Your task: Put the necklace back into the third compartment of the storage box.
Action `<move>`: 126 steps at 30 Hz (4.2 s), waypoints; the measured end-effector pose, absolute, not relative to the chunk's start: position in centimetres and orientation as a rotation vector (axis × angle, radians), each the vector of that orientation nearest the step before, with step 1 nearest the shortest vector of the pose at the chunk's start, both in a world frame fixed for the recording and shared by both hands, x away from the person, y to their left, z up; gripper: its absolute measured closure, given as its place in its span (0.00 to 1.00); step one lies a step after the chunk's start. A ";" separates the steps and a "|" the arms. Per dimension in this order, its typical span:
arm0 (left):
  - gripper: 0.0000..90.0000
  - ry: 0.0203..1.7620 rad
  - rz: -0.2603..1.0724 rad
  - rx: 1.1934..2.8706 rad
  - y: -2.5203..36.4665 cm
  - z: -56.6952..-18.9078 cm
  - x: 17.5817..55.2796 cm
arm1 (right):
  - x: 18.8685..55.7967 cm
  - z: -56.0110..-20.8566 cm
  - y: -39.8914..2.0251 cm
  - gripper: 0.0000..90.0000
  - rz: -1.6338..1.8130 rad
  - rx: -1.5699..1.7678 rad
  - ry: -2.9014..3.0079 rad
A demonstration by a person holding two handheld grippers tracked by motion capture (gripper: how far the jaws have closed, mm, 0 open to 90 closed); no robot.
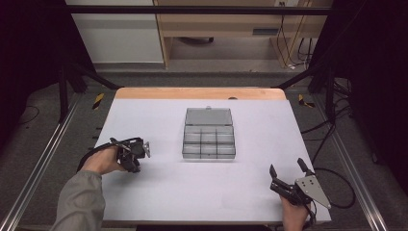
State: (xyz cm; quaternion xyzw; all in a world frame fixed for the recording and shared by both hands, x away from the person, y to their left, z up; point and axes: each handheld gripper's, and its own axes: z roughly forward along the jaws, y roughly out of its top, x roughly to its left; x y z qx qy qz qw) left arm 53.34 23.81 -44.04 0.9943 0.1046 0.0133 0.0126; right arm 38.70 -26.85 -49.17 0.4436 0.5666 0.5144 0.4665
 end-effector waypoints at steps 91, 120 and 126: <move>0.95 0.849 0.603 1.845 29.4 -40.7 44.2 | 38.6 -49.2 -26.9 0.06 1.261 1.090 1.377; 0.95 0.889 0.714 1.665 26.4 -39.4 43.7 | 38.6 -49.2 -26.9 0.06 1.266 1.096 1.368; 0.95 0.894 0.726 1.643 24.9 -39.2 44.5 | 38.6 -49.2 -26.9 0.06 1.266 1.097 1.368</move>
